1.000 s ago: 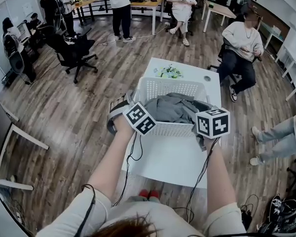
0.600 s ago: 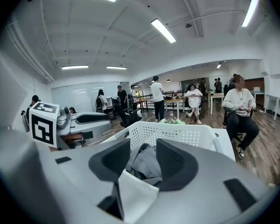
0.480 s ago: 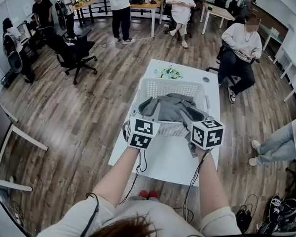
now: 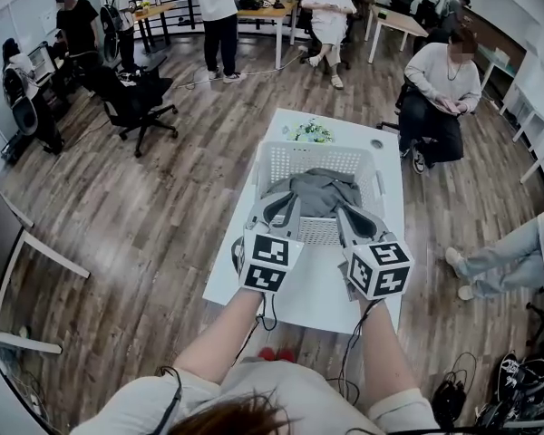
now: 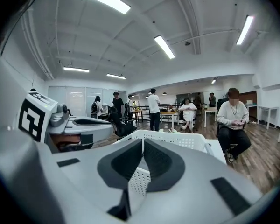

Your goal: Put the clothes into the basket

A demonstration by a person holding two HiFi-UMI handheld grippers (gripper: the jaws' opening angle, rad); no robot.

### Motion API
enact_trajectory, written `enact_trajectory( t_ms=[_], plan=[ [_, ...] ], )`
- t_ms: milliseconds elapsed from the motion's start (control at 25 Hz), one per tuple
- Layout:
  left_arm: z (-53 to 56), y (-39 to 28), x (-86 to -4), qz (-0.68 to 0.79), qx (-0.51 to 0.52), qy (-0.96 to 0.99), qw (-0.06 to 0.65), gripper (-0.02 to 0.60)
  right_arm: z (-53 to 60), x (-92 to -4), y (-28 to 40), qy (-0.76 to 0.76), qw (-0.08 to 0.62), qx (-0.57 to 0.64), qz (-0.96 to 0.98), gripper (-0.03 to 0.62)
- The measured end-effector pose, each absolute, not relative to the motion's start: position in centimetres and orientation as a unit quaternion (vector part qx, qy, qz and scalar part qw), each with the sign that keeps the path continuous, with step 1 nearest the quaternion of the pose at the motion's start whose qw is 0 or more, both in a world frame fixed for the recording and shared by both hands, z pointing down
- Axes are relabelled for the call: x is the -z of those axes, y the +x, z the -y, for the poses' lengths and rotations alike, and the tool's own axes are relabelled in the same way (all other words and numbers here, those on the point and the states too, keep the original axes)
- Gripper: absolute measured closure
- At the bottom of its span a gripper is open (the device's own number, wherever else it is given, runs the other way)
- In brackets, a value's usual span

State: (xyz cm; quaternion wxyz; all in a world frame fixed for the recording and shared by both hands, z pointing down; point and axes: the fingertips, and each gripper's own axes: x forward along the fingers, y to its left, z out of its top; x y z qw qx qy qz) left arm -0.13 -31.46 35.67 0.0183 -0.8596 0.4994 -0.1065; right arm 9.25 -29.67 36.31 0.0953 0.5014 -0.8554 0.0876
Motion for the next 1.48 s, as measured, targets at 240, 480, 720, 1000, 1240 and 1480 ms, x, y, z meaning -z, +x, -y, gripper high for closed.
enact_trajectory(
  t_ms=[240,480,720,1000,1240,1480],
  plan=[
    [27.1,-0.1,-35.1,-0.490,0.112,-0.865,0.016,0.568,25.5,-35.0,8.8,0.516,0.078,-0.065,0.851,0.576],
    [21.8,0.2,-37.8,-0.488,0.110,-0.866,-0.013,0.568,20.2,-36.2,8.6,0.537,0.072,-0.062,0.838,0.577],
    [19.3,-0.2,-37.8,-0.488,0.106,-0.866,-0.008,0.568,16.9,-37.4,8.1,0.547,0.070,-0.066,0.832,0.579],
    [18.4,1.1,-37.3,-0.474,0.097,-0.875,-0.003,0.568,16.0,-36.9,7.7,0.543,0.077,-0.050,0.835,0.579],
    [17.7,1.3,-37.6,-0.462,0.096,-0.882,-0.006,0.568,15.4,-36.7,7.2,0.544,0.083,-0.041,0.834,0.579],
    [17.4,0.2,-38.4,-0.454,0.101,-0.885,-0.011,0.568,15.1,-37.0,5.6,0.546,0.086,-0.040,0.833,0.579]
  ],
)
